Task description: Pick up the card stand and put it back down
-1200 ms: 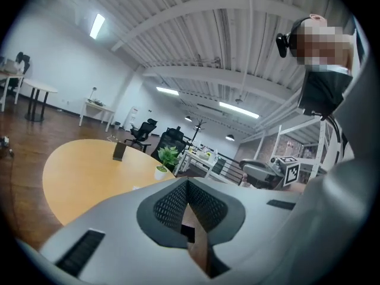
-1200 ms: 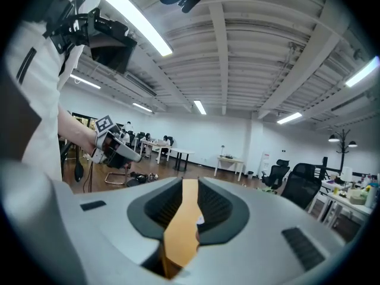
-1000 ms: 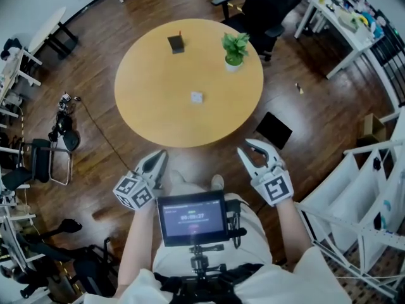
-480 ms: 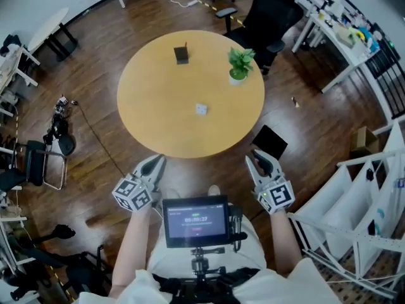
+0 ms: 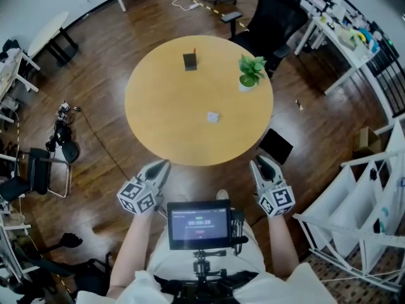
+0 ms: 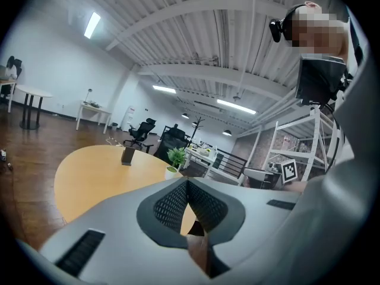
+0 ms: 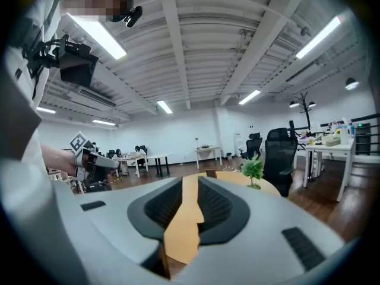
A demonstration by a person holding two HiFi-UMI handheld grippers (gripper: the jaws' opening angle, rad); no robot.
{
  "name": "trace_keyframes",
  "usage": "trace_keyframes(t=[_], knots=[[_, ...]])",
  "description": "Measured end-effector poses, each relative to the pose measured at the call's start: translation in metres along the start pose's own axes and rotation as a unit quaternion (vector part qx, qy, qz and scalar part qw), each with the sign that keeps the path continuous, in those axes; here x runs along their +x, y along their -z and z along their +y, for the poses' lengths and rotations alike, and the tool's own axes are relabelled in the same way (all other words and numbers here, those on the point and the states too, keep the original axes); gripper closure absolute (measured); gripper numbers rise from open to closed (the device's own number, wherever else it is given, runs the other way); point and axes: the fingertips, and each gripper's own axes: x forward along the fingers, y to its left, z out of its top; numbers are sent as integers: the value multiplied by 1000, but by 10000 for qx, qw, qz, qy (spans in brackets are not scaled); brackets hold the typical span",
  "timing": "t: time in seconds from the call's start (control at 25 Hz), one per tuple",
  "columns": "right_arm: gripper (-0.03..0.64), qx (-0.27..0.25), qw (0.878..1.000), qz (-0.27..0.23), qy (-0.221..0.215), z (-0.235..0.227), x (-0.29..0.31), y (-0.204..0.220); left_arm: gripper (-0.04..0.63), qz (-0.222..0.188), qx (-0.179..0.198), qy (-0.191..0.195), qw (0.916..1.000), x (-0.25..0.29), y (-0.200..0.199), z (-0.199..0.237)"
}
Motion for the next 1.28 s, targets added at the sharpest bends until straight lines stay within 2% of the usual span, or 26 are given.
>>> trace_keyframes(t=[0.28, 0.6, 0.76, 1.28], knots=[[529, 161, 9995, 77, 244, 10, 18, 11, 600, 107, 34, 25, 9999, -8, 0, 32], [529, 152, 9991, 115, 387, 12, 19, 9, 600, 166, 82, 132, 9997, 1, -4, 46], [529, 190, 9985, 148, 483, 7, 12, 12, 600, 222, 28, 203, 9995, 9, 2, 43], [529, 218, 9971, -72, 719, -31, 7, 2, 600, 313, 254, 389, 9984, 48, -16, 30]])
